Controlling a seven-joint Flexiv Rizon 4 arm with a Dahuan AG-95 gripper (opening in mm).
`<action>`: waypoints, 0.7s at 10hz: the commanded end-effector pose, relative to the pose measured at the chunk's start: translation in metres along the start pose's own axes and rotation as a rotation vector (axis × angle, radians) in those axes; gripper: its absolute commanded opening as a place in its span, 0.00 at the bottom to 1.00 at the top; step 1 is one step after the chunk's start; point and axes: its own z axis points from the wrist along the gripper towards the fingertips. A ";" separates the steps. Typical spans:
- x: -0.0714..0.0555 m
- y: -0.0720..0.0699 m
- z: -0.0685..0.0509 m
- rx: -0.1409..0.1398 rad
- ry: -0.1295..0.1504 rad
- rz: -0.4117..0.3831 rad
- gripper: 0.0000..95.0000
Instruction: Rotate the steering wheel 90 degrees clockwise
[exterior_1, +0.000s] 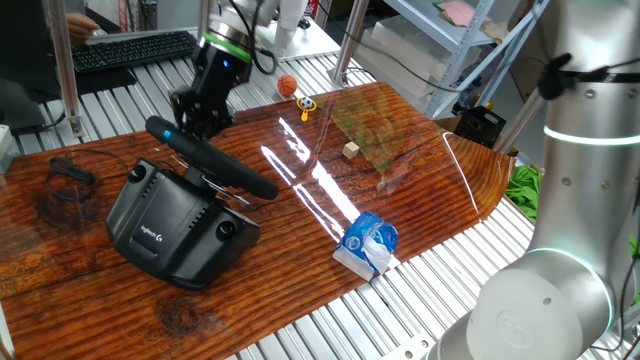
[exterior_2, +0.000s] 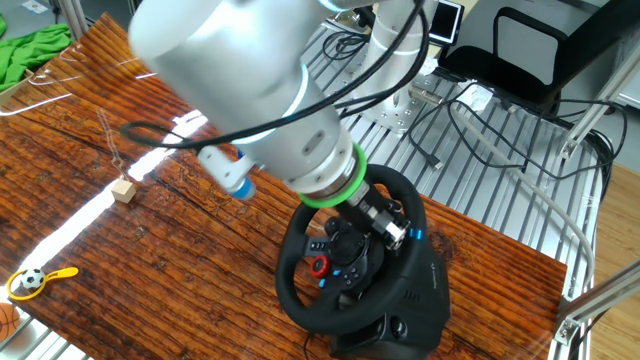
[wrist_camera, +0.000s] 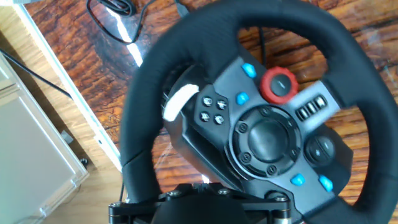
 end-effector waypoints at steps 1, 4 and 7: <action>-0.005 0.003 0.003 -0.005 -0.011 0.008 0.00; -0.015 0.008 0.003 -0.006 -0.011 0.014 0.00; -0.030 0.007 0.000 -0.005 -0.014 0.005 0.00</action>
